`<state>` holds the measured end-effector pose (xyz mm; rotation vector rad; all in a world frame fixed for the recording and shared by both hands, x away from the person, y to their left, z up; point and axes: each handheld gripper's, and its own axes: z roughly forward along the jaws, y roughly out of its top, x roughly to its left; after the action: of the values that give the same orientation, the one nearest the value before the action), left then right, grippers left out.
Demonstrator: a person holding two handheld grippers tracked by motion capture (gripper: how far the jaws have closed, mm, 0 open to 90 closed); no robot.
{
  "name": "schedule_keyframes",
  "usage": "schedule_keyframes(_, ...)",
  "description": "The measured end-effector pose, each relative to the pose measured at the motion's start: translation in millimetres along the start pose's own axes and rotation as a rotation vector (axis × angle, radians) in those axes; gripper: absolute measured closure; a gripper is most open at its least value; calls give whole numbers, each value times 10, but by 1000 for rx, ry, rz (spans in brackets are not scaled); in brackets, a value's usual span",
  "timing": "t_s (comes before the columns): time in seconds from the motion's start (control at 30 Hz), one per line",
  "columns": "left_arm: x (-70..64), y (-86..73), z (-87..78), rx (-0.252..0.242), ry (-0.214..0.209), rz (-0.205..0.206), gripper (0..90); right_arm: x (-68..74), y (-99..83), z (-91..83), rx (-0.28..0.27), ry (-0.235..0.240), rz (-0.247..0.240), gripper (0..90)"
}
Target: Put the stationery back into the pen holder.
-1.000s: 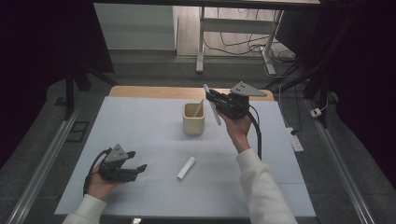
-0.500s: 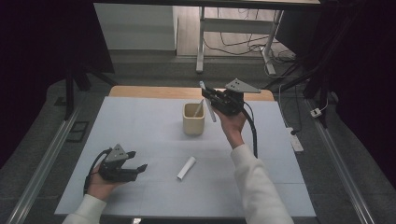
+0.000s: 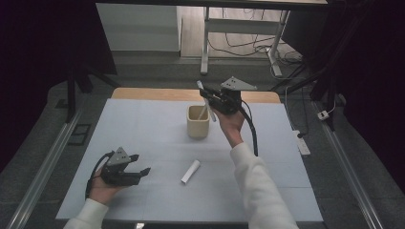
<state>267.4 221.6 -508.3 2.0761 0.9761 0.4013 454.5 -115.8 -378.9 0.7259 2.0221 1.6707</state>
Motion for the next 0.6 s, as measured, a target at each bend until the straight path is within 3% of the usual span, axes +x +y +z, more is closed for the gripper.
schedule_keyframes(0.37, 7, -4, 4, 1, -3, -3, 299, -14, -4, 147, 0, -1, 0, 779)
schedule_keyframes(0.6, 13, -7, 1, -6, -7, -12, 299, -34, -18, 232, -16, -1, 25, 779)
